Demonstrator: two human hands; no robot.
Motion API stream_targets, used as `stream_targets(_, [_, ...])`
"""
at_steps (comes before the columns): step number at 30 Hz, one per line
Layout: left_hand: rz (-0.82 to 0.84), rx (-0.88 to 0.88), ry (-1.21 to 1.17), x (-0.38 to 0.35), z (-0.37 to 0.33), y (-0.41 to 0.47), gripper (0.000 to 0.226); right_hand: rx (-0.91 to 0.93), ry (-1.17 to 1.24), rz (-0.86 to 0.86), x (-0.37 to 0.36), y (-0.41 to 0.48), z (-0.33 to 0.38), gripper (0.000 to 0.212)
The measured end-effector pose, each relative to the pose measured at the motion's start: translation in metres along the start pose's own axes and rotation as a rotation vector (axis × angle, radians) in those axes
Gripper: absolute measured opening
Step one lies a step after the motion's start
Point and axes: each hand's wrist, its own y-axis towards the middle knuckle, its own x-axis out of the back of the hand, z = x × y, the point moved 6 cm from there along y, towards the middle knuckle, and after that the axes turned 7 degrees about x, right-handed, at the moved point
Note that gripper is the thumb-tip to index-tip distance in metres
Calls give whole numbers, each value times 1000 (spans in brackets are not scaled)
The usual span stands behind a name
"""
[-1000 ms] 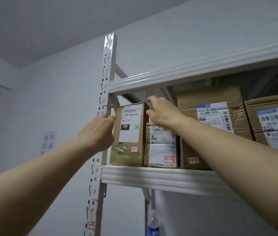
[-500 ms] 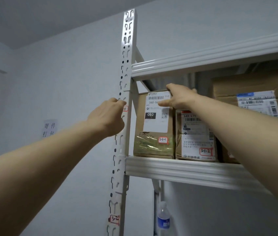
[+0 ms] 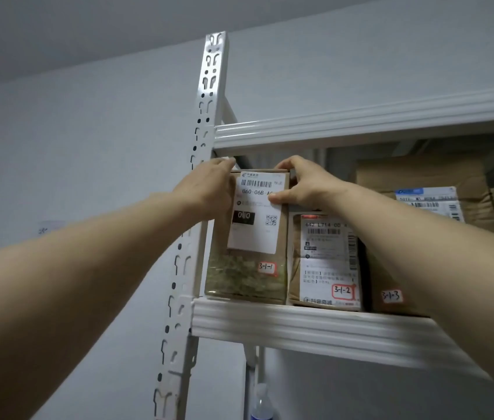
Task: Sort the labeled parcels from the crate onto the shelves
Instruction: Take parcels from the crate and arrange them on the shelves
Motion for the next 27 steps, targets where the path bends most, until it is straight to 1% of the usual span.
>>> stream_targets(2, [37, -50, 6, -2, -15, 7, 76, 5, 35, 6, 1, -2, 3, 52])
stream_targets(4, [77, -79, 22, -7, -27, 13, 82, 33, 5, 20, 1, -3, 6, 56])
stream_targets(6, [114, -82, 26, -13, -34, 20, 82, 52, -42, 47, 2, -7, 9, 62])
stream_targets(9, [112, -69, 32, -15, -37, 25, 77, 12, -172, 86, 9, -15, 2, 80])
stream_targets(11, [119, -68, -1, -14, -37, 24, 77, -7, -341, 151, 14, -21, -5, 88])
stream_targets(12, [144, -67, -31, -15, -37, 23, 79, -17, -439, 226, 14, -26, -9, 86])
stream_targets(14, [200, -64, -56, -18, -37, 21, 91, -63, -549, 396, 10, -37, -18, 73])
stream_targets(16, [223, -64, -16, -20, -36, 19, 107, -98, -539, 493, 5, -46, -26, 57])
stream_targets(18, [218, -69, 47, -21, -36, 19, 118, -88, -488, 476, 1, -49, -29, 40])
stream_targets(19, [209, -73, 65, -21, -36, 18, 120, -73, -476, 461, 1, -49, -29, 37])
stream_targets(27, [170, -81, 64, -26, -34, 22, 118, 9, -453, 410, -8, -43, -27, 33])
